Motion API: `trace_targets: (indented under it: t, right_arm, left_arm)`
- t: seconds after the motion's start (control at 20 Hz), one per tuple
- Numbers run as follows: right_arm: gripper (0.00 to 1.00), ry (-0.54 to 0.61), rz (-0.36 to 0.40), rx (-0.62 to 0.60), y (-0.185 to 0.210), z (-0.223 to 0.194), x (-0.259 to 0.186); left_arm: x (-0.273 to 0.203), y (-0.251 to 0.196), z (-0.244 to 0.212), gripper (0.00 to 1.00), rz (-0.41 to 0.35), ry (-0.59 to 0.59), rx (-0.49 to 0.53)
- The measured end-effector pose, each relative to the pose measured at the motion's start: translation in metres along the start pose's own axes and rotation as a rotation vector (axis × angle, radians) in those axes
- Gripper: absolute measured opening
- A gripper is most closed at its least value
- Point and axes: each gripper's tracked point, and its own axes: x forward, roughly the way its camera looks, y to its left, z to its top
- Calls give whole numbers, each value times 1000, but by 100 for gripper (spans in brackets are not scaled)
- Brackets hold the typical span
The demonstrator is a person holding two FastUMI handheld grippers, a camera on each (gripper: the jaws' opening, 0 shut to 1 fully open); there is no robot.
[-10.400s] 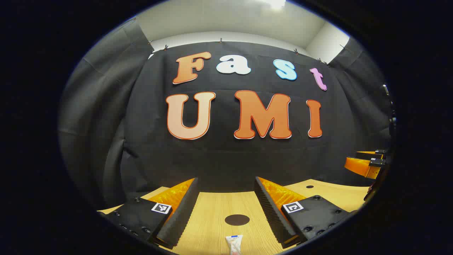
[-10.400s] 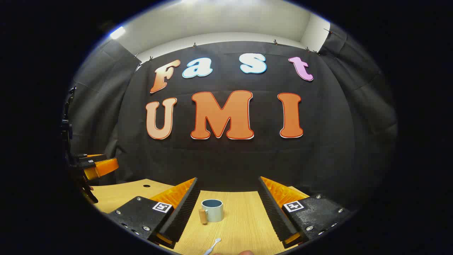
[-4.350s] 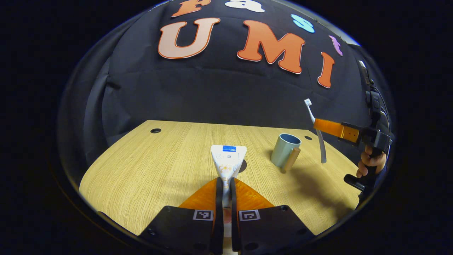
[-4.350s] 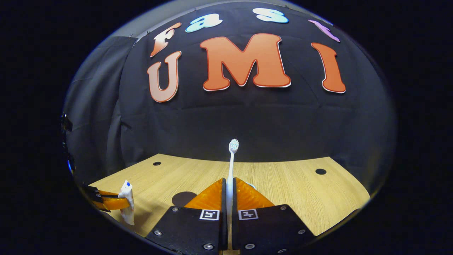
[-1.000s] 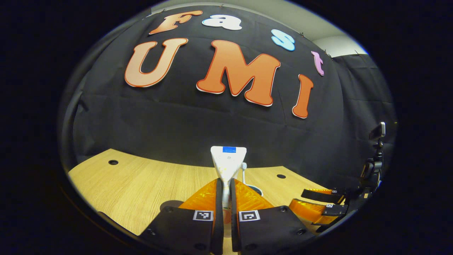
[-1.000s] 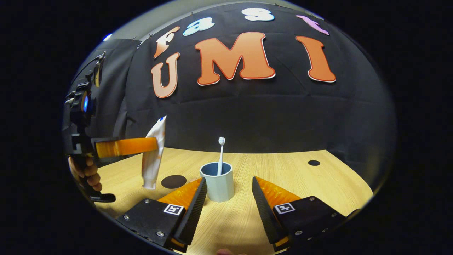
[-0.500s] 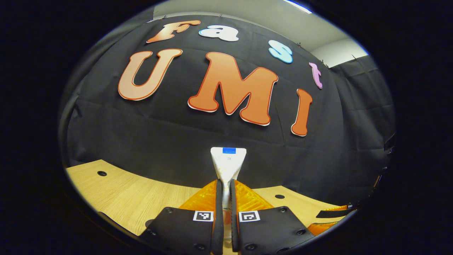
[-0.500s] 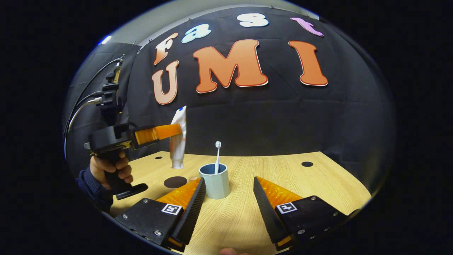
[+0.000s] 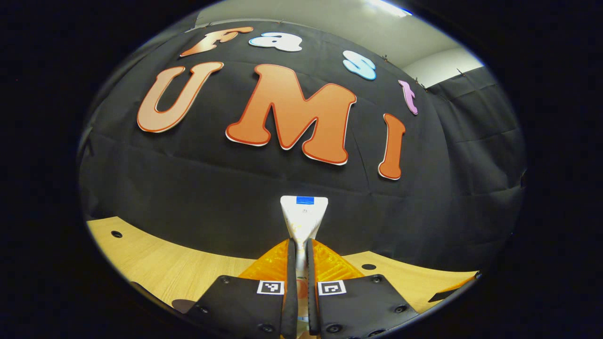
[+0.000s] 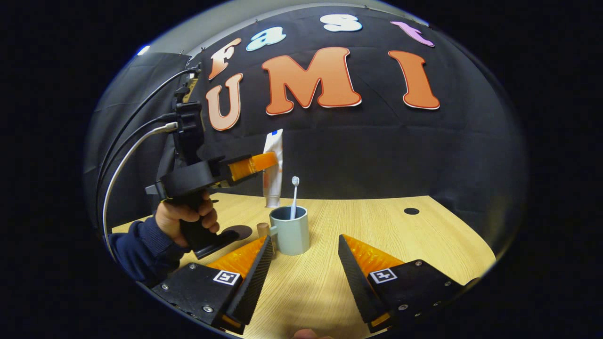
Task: Put the toothbrush and toothpaste on the desktop into the cup, then pick up the cup and place it on the coaster on the desktop.
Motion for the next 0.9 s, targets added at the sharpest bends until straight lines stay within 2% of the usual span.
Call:
trace_targets:
  t: [0.4, 0.65, 0.9]
  right_arm:
    - [85, 12, -11, 13, -7, -6, -6]
    - [85, 25, -21, 34, -11, -11, -6]
    - [85, 33, -20, 44, -10, -12, -5]
  left_arm:
    - [16, -13, -37, 12, -38, 62, -13]
    - [12, -11, -70, 12, -19, 152, 3]
    - [3, -4, -73, 16, -5, 188, -3]
